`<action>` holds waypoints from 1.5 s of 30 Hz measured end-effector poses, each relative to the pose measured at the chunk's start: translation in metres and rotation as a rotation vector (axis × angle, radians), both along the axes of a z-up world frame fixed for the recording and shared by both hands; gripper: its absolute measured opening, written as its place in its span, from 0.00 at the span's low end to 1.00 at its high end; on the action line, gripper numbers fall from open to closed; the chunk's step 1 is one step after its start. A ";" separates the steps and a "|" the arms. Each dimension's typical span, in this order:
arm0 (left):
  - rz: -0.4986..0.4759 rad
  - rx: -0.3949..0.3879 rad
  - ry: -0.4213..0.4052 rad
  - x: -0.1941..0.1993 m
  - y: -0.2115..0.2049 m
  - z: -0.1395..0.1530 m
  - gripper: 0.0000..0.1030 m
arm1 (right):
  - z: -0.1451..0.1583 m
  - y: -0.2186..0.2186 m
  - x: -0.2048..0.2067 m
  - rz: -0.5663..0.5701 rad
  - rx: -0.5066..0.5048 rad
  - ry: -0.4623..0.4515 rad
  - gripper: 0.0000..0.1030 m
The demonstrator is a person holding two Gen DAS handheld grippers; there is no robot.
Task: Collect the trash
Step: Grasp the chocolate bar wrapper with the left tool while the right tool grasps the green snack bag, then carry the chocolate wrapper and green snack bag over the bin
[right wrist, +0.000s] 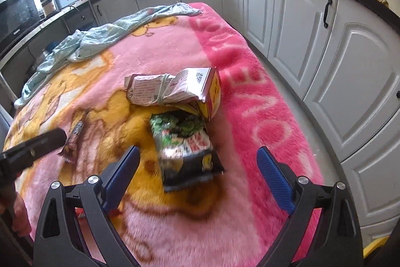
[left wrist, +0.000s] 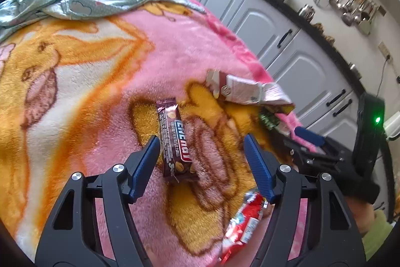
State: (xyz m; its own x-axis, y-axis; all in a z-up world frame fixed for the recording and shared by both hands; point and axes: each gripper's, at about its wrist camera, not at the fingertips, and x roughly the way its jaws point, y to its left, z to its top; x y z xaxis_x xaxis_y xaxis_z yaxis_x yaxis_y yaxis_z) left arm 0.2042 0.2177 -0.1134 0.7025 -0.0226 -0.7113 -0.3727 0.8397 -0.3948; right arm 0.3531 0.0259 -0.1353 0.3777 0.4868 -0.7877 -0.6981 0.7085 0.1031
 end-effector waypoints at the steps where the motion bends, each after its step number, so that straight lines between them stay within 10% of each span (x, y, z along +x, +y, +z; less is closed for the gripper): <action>1: 0.006 0.000 0.011 0.003 0.001 -0.004 0.58 | -0.002 0.003 0.001 0.008 -0.011 0.006 0.78; 8: 0.026 0.031 0.047 0.008 0.005 -0.013 0.46 | -0.008 -0.001 -0.008 0.036 -0.058 -0.014 0.43; 15: 0.069 0.015 0.051 0.000 0.020 -0.018 0.08 | -0.007 -0.023 -0.030 0.040 -0.036 0.001 0.36; 33: -0.018 -0.049 -0.059 -0.040 0.002 0.007 0.06 | 0.020 -0.093 -0.086 0.008 0.095 0.067 0.35; 45: -0.202 0.001 -0.186 -0.048 -0.076 0.067 0.06 | 0.073 -0.186 -0.129 -0.067 0.139 -0.055 0.35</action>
State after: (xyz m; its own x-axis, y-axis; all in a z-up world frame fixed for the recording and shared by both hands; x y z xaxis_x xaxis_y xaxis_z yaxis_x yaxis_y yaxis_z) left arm 0.1559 0.1418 -0.0461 0.8022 -0.1745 -0.5709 -0.1194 0.8901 -0.4398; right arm 0.2236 -0.1605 -0.0620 0.4539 0.5620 -0.6914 -0.6571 0.7352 0.1663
